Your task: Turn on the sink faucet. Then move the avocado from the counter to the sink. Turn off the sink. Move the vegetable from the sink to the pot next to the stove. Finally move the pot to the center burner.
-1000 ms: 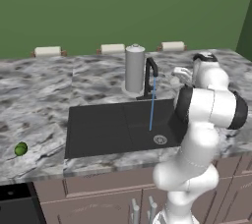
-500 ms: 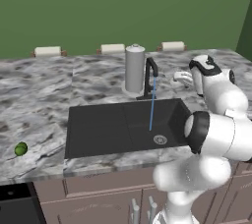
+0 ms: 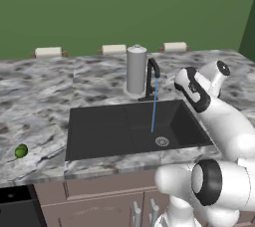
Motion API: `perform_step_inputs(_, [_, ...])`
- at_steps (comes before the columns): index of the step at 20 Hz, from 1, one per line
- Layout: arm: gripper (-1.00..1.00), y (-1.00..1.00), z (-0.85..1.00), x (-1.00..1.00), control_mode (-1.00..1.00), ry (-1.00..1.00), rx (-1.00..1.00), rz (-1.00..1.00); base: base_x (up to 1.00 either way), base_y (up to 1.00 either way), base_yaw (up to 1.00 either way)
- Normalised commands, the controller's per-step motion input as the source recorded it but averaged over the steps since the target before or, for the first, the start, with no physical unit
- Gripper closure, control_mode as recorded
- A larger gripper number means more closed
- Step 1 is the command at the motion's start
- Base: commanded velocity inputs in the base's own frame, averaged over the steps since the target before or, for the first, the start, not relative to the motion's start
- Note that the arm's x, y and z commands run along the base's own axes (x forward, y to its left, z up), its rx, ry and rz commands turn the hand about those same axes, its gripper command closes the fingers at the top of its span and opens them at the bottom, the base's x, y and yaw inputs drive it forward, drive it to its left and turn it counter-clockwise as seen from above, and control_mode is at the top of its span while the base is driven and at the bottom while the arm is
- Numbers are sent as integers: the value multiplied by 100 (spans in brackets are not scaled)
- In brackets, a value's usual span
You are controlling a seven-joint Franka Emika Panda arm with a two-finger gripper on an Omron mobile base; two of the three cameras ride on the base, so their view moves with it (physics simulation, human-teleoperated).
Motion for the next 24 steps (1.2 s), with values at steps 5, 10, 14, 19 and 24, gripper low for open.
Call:
perform_step_inputs(5, [-100, 58, 34, -56, -100, 32, -12, -4, 0, 0, 0])
perform_step_inputs(10, [-100, 71, 0, -61, -100, 22, -6, 0, 0, 0, 0])
perform_step_inputs(14, [-100, 67, -17, -67, -100, 6, 0, 5, 0, 0, 0])
perform_step_inputs(19, [-100, 79, -5, -39, -100, 7, 0, 7, 0, 0, 0])
perform_step_inputs(24, [-100, 100, 0, -4, -100, 7, -1, 0, 0, 0, 0])
